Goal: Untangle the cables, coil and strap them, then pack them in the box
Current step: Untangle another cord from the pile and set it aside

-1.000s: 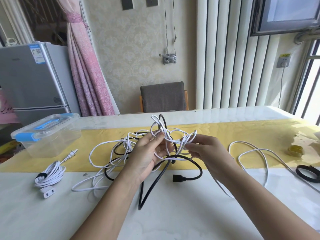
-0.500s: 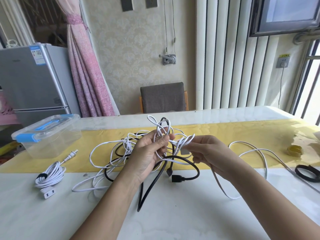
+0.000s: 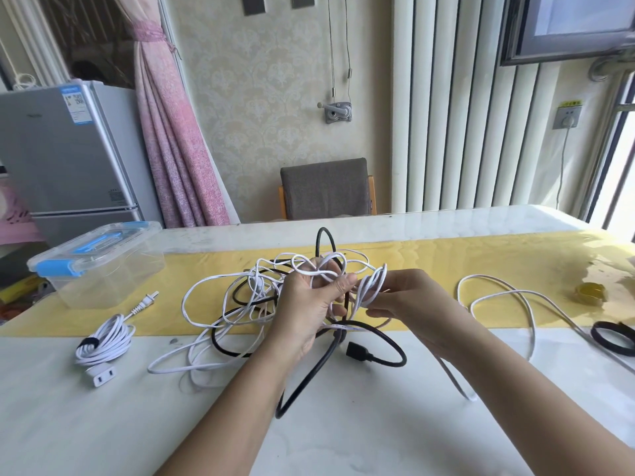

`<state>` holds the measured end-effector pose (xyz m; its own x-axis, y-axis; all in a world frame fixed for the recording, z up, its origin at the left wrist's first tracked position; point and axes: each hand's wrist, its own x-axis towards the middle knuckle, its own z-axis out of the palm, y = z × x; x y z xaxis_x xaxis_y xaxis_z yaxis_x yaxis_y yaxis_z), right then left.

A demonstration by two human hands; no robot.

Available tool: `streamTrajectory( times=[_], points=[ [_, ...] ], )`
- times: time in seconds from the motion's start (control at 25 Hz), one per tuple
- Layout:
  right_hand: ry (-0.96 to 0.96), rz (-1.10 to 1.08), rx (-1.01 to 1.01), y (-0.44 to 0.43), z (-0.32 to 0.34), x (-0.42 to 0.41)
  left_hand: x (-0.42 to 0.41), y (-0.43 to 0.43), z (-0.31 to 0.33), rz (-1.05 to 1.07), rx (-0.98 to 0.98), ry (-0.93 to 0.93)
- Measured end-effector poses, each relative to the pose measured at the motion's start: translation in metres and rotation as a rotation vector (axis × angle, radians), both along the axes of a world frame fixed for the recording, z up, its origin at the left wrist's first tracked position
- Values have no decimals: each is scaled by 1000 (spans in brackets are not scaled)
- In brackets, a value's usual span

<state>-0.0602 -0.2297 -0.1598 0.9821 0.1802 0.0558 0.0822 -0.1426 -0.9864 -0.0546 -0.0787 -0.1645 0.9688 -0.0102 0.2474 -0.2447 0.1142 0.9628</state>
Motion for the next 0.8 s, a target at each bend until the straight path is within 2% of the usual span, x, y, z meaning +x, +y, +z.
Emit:
streamTrajectory(
  times=[0.16,0.28,0.4,0.52,0.64,0.8],
  points=[
    [-143,-68,-159,2,7,-7,-4,-9,-3,0,129,19],
    [-242,-29,-347,-7,18,-11,-7,-7,0,-151,265,116],
    [-262,58,-507,-12,23,-13,-11,-1,4,-308,278,108],
    [-337,56,-620,-10,17,-12,-11,2,1,-436,298,96],
    [-375,-8,-617,-7,12,-12,-6,0,-5,-400,413,43],
    [-380,-6,-520,-5,15,-11,-5,-7,-12,-164,634,-31]
  ],
)
